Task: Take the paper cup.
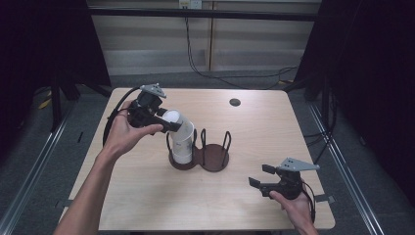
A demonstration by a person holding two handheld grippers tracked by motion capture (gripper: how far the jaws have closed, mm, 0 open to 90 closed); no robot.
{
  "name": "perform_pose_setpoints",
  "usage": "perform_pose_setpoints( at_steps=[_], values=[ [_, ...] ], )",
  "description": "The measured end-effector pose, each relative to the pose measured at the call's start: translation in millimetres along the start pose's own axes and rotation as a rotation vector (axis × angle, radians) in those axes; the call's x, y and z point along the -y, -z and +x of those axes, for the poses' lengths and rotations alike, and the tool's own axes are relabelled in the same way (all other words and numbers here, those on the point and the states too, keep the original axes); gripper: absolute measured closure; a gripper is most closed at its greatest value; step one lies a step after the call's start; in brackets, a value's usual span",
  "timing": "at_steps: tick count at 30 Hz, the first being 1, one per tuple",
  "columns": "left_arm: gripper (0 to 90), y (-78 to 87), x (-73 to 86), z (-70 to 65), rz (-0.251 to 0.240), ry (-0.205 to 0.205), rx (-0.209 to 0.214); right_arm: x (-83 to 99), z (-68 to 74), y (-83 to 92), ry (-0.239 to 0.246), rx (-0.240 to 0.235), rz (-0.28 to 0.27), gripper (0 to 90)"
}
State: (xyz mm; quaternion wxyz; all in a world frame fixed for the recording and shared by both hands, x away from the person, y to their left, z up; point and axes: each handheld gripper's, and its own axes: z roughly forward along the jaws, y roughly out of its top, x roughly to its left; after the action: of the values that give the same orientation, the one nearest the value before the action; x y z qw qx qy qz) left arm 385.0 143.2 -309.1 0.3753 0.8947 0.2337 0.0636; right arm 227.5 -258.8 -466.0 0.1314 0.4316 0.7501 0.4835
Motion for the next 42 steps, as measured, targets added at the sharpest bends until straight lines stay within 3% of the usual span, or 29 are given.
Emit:
perform_pose_setpoints(
  at_steps=[4,13,23,34,42],
  values=[
    [36.7,6.2,2.2,-0.1,-0.048,0.017,-0.006,0.0,0.3,0.0,0.000,0.000,0.000,21.6],
    [36.7,17.3,7.7,-3.2,-0.116,0.013,0.001,0.1,0.4,-0.5,0.000,0.000,0.001,21.6],
    [36.7,27.4,26.3,-8.6,-0.203,0.024,0.020,-0.1,0.6,-0.1,0.000,-0.003,-0.005,21.5],
    [36.6,34.0,36.8,-21.8,-0.247,-0.004,0.052,-0.8,2.6,-2.2,-0.005,-0.019,-0.007,20.3],
    [36.7,31.6,48.8,-36.5,-0.258,-0.022,0.051,-3.1,8.0,-5.9,0.022,-0.065,-0.025,14.9]
  ],
)
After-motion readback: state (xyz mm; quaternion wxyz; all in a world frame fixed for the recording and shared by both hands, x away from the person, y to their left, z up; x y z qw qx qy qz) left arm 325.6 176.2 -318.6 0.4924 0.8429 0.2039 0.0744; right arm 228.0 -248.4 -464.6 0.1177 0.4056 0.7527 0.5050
